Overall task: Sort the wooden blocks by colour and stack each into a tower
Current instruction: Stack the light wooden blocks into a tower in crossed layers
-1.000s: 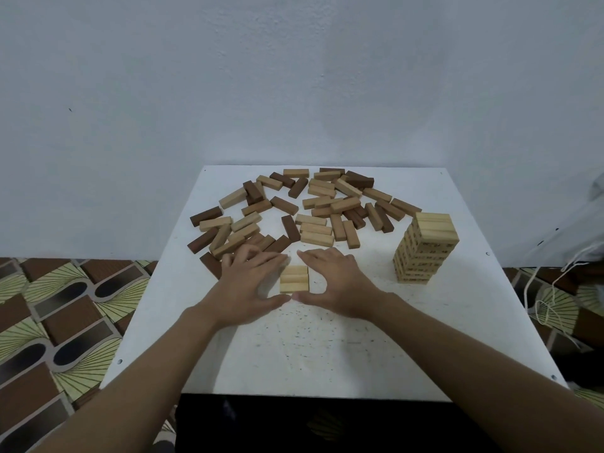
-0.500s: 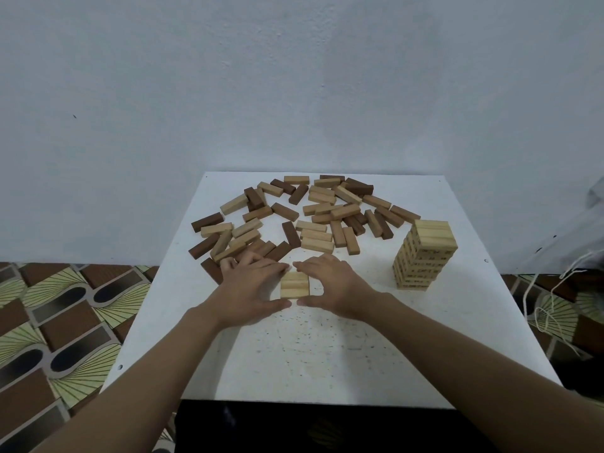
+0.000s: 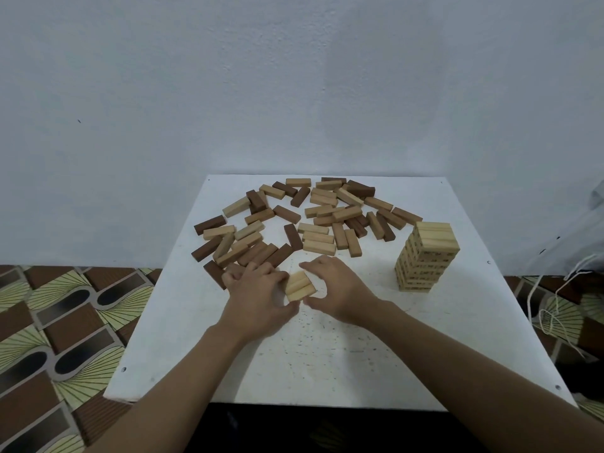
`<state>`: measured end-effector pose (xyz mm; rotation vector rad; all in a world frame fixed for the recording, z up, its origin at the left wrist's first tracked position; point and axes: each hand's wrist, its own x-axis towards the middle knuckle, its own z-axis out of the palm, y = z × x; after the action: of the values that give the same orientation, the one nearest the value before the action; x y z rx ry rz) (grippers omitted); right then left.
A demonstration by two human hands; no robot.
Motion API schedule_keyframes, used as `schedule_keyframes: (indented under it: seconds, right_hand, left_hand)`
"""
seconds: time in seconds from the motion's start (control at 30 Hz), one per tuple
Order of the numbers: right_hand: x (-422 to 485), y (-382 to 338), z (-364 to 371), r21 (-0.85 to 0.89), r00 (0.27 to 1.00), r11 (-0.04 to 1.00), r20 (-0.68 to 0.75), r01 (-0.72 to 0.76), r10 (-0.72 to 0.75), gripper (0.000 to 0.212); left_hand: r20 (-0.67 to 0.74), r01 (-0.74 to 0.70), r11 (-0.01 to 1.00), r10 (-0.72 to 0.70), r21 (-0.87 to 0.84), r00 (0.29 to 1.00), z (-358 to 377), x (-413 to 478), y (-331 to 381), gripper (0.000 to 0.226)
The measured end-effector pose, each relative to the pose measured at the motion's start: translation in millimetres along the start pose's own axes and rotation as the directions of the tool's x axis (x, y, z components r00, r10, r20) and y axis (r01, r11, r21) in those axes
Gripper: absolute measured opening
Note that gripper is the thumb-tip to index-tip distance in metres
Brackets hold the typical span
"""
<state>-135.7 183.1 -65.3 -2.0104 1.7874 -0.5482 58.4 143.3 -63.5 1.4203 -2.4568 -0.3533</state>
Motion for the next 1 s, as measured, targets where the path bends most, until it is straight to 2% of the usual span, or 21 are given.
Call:
schedule_keyframes:
  seconds: [0.17, 0.43, 0.77, 0.9, 1.0]
  right_hand:
    - [-8.3, -1.3, 4.1, 0.064, 0.995, 0.994, -0.008, -0.094, 0.095, 0.069]
    - [-11.3, 1.8, 5.6, 0.088, 0.997, 0.993, -0.014, -0.079, 0.081, 0.066]
    - [-9.7, 3.0, 5.3, 0.105, 0.993, 0.988, 0.021, -0.114, 0.113, 0.077]
    - [-8.0, 5.6, 4.3, 0.119, 0.994, 0.987, 0.033, -0.112, 0.109, 0.079]
    - [-7.4, 7.2, 0.8, 0.122, 0.996, 0.989, 0.031, -0.085, 0.082, 0.078]
  left_hand:
    - [-0.102, 0.134, 0.988, -0.142, -0.077, 0.985, 11.4, -13.4, 20.7, 0.038]
    - [-0.11, 0.187, 0.978, -0.197, -0.095, 0.974, 16.1, -14.1, 24.0, 0.05]
    - [-0.097, 0.172, 0.982, -0.18, -0.079, 0.979, 11.2, -18.2, 26.4, 0.044]
    - [-0.024, 0.159, 0.984, -0.161, -0.079, 0.987, 1.8, -20.8, 24.9, 0.046]
    - [0.032, 0.12, 0.981, -0.116, -0.156, 0.993, -10.2, -15.1, 18.5, 0.053]
